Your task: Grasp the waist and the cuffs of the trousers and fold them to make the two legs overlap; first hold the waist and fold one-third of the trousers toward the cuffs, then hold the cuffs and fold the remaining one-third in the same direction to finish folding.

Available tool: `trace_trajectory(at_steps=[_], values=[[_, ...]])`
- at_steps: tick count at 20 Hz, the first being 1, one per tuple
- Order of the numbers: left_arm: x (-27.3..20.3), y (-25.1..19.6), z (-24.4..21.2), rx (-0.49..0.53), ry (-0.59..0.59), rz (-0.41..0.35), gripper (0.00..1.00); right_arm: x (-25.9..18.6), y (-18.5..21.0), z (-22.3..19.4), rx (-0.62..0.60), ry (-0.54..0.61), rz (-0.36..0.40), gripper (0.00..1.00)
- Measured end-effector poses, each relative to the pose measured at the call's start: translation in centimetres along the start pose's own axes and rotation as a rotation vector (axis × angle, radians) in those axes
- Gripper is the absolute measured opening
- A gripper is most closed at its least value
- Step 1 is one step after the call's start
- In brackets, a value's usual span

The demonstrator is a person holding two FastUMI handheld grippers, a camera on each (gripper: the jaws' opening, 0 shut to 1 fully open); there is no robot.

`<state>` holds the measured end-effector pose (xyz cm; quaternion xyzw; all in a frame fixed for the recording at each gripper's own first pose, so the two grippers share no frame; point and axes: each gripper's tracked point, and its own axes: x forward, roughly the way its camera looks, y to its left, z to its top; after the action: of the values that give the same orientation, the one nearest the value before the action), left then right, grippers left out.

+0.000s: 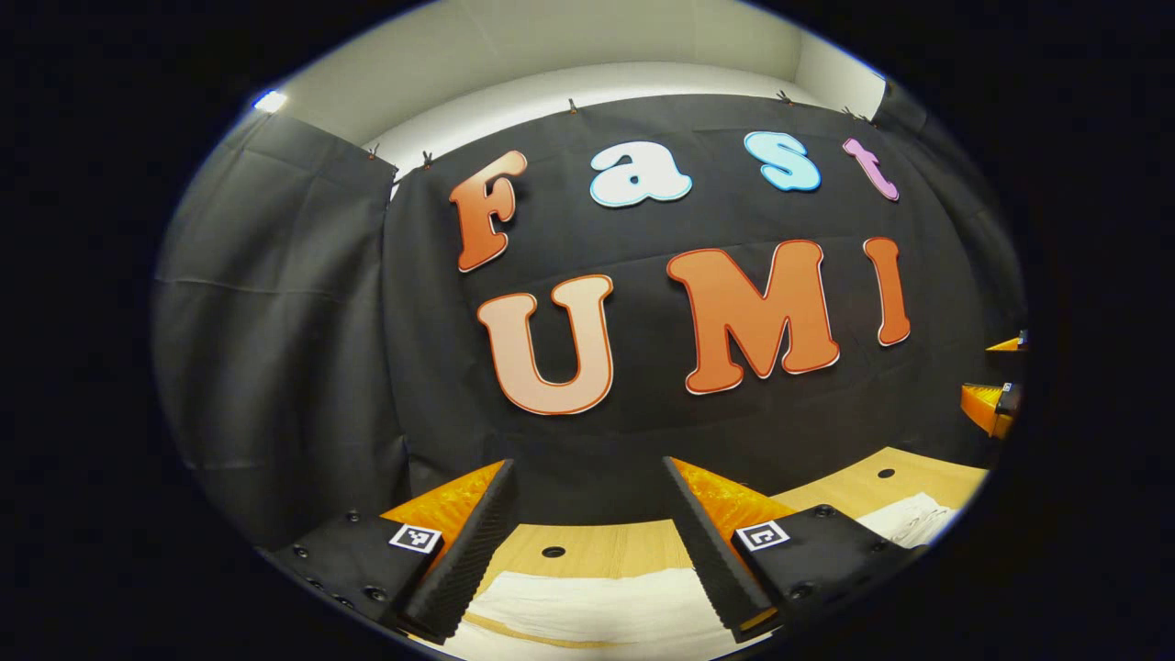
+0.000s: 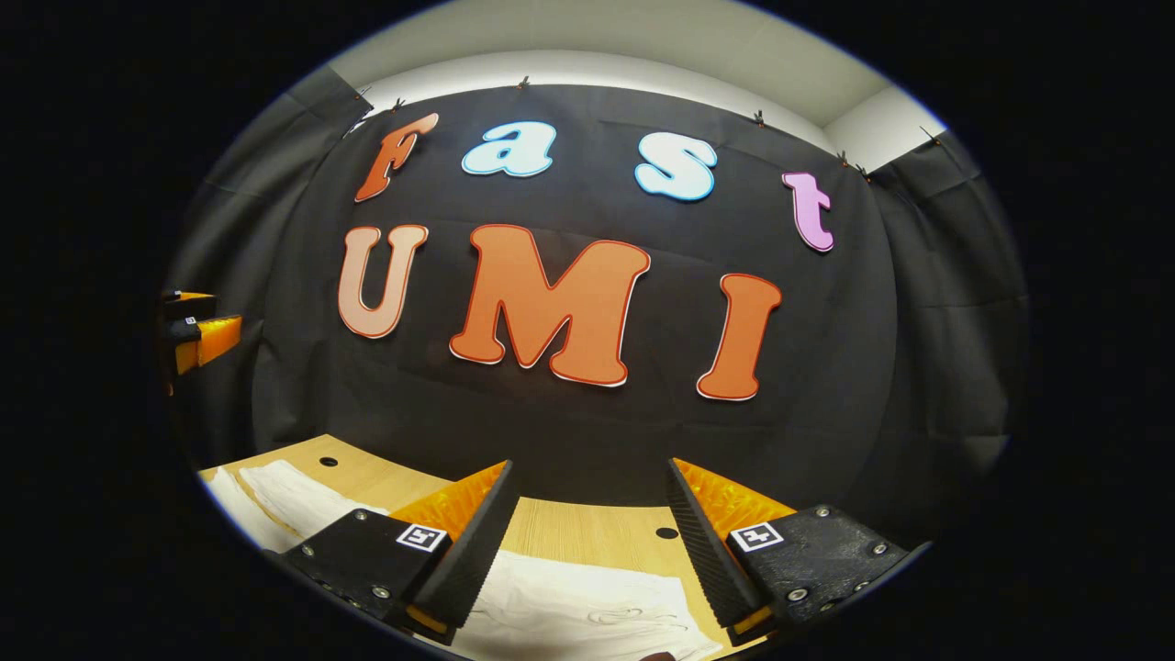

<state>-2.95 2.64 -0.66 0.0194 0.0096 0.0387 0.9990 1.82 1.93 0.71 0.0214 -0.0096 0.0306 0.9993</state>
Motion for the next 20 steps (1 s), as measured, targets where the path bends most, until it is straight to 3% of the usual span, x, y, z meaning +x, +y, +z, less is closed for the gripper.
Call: trace_trajectory(at_steps=[5,11,15,20], values=[[0.0,1.7,-1.4,-0.021,0.039,0.036,1.00,0.6,-0.2,-0.3,-0.002,0.004,-0.003,0.96],[0.5,4.6,-5.7,-0.097,0.159,0.069,1.00,0.5,-2.4,-2.9,0.003,0.101,-0.044,0.96],[0.1,7.5,-9.8,-0.168,0.277,0.132,1.00,0.4,-3.3,-5.9,0.014,0.203,-0.044,0.96],[-0.9,10.8,-16.3,-0.280,0.447,0.203,0.99,-0.4,-3.9,-10.1,0.124,0.357,-0.056,0.97]])
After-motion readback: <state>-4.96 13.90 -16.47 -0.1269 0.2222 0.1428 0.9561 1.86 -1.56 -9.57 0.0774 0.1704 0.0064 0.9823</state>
